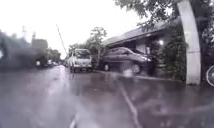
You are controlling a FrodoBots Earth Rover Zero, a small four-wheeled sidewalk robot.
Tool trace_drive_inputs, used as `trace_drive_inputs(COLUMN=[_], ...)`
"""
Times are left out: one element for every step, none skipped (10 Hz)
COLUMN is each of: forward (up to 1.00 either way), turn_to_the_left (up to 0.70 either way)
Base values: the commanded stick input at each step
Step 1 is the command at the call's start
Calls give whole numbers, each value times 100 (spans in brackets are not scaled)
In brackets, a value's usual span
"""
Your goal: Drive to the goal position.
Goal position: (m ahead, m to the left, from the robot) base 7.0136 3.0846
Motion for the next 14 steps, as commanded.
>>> trace_drive_inputs(forward=[100, 100, 100, 100, 100, 100, 100, 100, 100, 100, 100, 100, 100, 100], turn_to_the_left=[27, 27, 27, 27, 27, 27, 27, 27, 14, 0, 0, 0, 0, 0])
